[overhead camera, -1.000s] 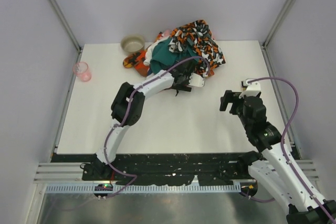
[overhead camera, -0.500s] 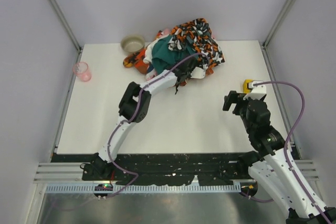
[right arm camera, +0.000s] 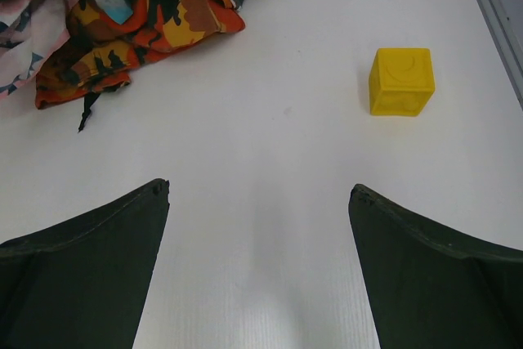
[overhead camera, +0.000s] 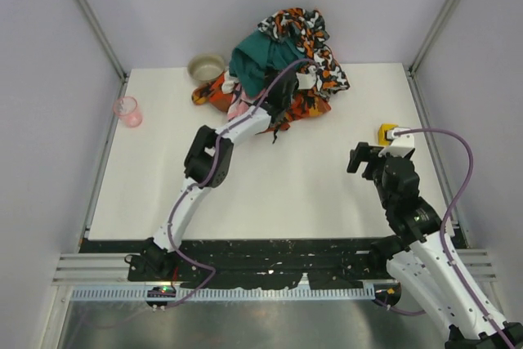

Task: Pick out a specific cloth from the pile

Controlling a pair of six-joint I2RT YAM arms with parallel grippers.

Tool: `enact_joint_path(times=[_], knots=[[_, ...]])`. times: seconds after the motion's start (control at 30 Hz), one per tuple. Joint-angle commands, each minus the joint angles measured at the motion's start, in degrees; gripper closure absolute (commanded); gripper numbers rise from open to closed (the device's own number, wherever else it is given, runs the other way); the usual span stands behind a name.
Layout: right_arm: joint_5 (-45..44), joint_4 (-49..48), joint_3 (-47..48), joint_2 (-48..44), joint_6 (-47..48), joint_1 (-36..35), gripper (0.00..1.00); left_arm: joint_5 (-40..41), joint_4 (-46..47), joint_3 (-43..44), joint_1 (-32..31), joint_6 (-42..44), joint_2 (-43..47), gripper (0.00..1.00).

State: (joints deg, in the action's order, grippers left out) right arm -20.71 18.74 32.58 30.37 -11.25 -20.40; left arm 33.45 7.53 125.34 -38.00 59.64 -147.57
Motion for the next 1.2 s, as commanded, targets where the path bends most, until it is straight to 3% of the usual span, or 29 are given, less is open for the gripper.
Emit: enact_joint_path(times=[0.0,0.17,0.27,0.43,0.63,0.77,0.87,1.17], knots=[[0.92,-5.90,-1.38,1.87,0.17,0.10,0.05,4.87,12.79,4.04,3.37,-4.26,11.76,1.00],[8.03,-13.27,0.90,11.89,-3.33,0.10,0.05,1.97,7.59,4.65,4.42,-10.06,14.15,1.00],[13.58,-17.94,5.82,26.00,-6.32,0.10,0.05,1.44,6.27,6.05,4.86,-10.77,12.66,1.00],[26.21,-21.72,23.19,51.57,-8.19,0.10,0.03,-0.05,3.72,6.15,5.83,-13.14,11.69,1.00],[30.37,-24.54,42.45,71.55,-3.28,0.10,0.08,-1.46,2.14,6.23,6.09,-14.54,11.51,1.00],[34.24,-22.53,52.64,80.61,3.33,0.01,0.10,-2.16,1.52,6.41,6.18,-14.90,11.43,1.00],[32.15,-16.90,60.30,85.20,7.11,0.01,0.11,-2.34,1.09,6.41,6.18,-15.25,11.34,1.00],[26.43,-11.27,67.88,93.91,7.91,-0.07,0.19,-3.04,0.73,6.15,6.18,-15.25,10.90,1.00]])
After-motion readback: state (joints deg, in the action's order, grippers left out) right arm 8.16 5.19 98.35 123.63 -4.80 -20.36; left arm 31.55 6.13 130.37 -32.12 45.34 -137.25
